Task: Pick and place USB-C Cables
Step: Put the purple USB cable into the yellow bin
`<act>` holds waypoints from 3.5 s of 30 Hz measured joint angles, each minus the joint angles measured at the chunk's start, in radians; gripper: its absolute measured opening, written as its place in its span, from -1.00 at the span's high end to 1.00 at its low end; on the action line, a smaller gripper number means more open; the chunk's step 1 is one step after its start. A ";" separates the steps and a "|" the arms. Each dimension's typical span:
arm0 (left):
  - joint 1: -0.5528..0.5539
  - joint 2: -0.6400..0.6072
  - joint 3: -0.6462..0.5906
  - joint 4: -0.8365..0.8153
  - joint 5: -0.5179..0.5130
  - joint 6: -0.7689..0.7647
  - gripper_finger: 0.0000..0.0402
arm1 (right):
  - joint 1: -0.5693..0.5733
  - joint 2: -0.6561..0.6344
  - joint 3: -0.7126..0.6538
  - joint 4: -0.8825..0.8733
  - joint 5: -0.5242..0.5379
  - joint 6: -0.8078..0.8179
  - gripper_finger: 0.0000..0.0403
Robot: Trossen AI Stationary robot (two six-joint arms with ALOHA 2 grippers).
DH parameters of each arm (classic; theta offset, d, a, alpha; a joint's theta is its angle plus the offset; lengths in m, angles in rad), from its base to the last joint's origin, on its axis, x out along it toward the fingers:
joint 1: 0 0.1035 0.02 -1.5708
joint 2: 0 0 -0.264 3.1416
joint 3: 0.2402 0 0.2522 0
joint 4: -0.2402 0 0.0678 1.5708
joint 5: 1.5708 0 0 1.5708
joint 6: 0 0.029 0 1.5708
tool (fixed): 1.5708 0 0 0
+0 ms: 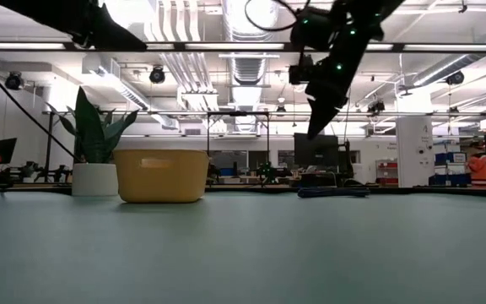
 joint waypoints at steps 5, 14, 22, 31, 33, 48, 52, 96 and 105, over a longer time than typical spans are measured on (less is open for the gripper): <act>0.000 -0.005 -0.003 0.005 0.000 -0.002 0.73 | -0.062 0.080 0.112 -0.117 -0.073 -0.069 0.71; 0.000 0.000 -0.005 0.014 0.000 -0.001 0.73 | -0.158 0.154 0.146 -0.140 -0.099 -0.301 0.71; 0.000 0.000 -0.010 0.016 0.000 0.001 0.73 | -0.223 0.219 0.145 -0.166 -0.148 -0.399 0.71; 0.000 0.001 -0.012 0.016 0.000 0.001 0.73 | -0.235 0.261 0.145 -0.157 -0.148 -0.474 0.59; 0.000 0.001 -0.012 0.016 0.000 0.001 0.73 | -0.235 0.262 0.144 -0.153 -0.142 -0.484 0.51; 0.000 0.001 -0.012 0.015 0.000 0.002 0.73 | -0.239 0.261 0.131 -0.087 -0.129 -0.478 0.08; 0.000 0.001 -0.012 0.015 0.000 0.002 0.73 | -0.240 0.270 0.129 -0.079 -0.112 -0.478 0.08; 0.000 0.005 -0.012 0.019 0.001 0.001 0.73 | -0.265 0.337 0.129 -0.050 -0.182 -0.366 0.89; 0.000 0.036 -0.012 0.039 0.000 -0.001 0.73 | -0.228 0.198 0.125 0.023 -0.358 -0.266 0.89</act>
